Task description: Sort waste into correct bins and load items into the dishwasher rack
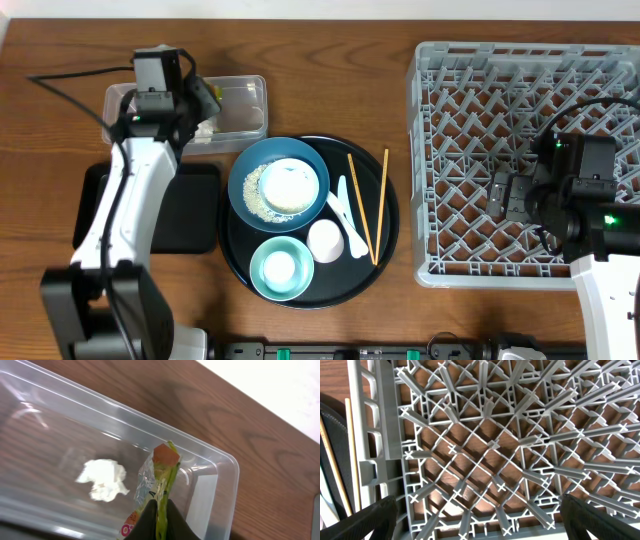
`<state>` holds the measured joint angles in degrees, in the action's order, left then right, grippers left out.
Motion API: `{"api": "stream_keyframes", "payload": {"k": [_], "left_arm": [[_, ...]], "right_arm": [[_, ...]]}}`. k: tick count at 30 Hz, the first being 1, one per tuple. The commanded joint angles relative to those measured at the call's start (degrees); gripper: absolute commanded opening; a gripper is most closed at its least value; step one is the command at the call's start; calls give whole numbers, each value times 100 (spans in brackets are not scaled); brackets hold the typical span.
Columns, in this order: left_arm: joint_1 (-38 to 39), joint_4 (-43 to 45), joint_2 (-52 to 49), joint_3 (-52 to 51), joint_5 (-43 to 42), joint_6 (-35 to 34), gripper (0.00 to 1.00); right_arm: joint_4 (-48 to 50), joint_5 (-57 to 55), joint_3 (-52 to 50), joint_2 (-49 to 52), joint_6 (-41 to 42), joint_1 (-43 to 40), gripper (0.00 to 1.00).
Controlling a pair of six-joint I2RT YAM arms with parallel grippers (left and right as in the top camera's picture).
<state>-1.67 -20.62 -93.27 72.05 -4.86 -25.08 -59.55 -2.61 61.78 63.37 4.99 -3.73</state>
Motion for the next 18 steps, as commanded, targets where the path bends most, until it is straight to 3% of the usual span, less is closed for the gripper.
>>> {"api": "stream_keyframes", "payload": {"k": [1,7,10,14,18], "left_arm": [[17,90,-227,68,-472,59,11],[63,-136,-501,66,-986,61,28],[63,-162,-476,68,-1368,66,27],[103,-289,-282,68,-1755,63,13],[313,-756,-13,68,-1762,170,15]], "right_arm": [[-9,-57,76,-4,52,111,99],[-9,-59,76,-4,52,111,99],[-9,-59,76,-4,52,111,99],[-9,-59,76,-4,52,111,99],[-9,-59,76,-4,52,111,99]]}}
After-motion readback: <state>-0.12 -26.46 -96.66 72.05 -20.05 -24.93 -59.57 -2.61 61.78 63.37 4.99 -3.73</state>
